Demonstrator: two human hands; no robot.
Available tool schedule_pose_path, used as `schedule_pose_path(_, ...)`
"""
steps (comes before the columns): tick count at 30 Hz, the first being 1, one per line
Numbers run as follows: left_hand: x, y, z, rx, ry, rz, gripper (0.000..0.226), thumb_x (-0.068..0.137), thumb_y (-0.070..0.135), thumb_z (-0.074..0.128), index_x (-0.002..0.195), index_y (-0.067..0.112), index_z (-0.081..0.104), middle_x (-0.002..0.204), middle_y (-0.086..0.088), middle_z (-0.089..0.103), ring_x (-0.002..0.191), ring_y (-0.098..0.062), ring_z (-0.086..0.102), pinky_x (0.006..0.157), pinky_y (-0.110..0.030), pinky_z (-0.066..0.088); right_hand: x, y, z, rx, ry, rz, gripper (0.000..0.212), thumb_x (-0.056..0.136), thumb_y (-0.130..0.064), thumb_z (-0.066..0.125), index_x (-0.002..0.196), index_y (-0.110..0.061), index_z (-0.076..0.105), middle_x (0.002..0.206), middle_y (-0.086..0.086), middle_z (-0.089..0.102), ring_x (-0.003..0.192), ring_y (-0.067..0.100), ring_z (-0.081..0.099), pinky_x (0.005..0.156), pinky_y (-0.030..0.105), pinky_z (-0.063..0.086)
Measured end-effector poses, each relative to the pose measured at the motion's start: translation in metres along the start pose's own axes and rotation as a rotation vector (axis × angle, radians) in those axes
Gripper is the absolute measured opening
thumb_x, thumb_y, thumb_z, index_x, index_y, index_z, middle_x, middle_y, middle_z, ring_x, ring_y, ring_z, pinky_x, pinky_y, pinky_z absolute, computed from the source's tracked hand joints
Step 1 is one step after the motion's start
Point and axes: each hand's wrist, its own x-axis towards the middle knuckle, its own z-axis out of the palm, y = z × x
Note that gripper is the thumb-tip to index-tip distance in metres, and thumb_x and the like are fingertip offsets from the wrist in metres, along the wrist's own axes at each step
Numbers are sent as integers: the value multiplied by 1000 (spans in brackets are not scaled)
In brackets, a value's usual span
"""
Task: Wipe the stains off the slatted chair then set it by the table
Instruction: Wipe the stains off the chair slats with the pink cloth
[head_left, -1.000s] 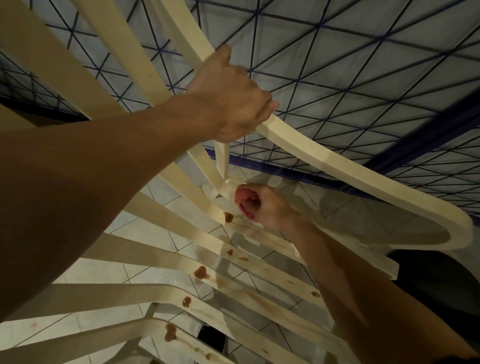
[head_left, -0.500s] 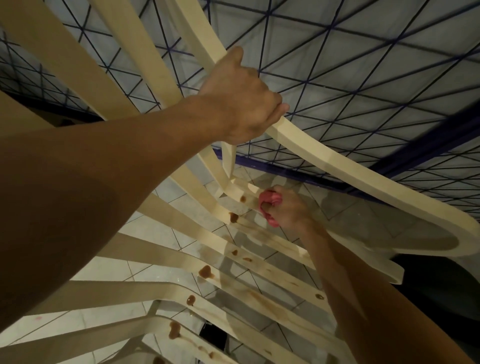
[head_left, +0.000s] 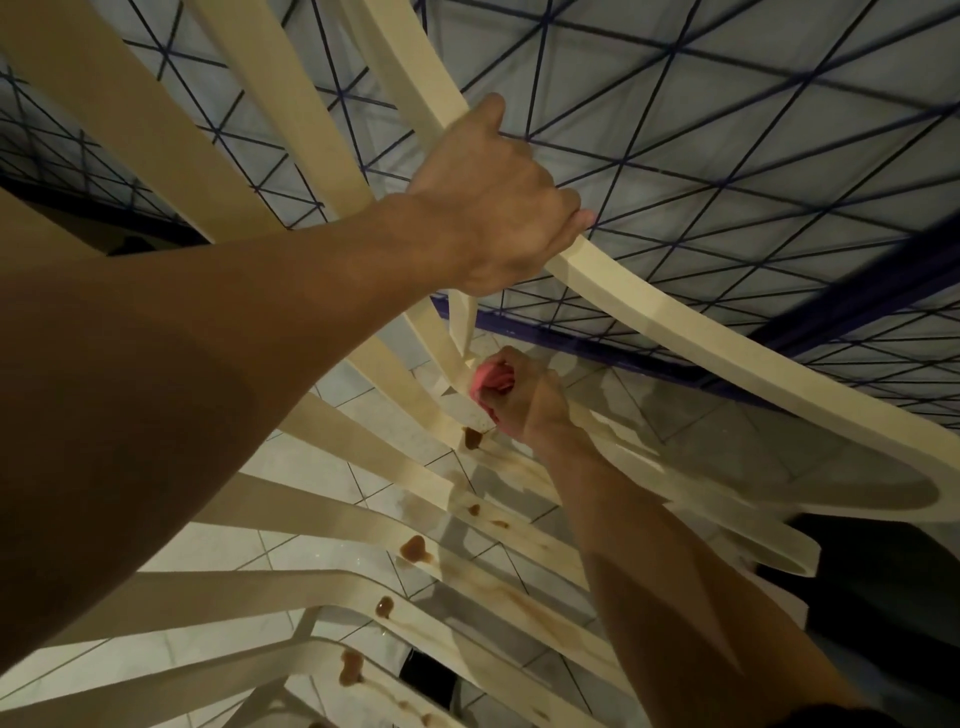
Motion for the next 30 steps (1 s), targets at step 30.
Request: schedule_pose_path(30,-3,0,5,-13,43,-8,34,107,41,17,84,25,36,78,-2,65,70,-26,49,88,-43,33,-21,34,-6,-283,-71,102,41,94,-52,54,131,-38,43,117,4,55,113,28,56,104,50,40)
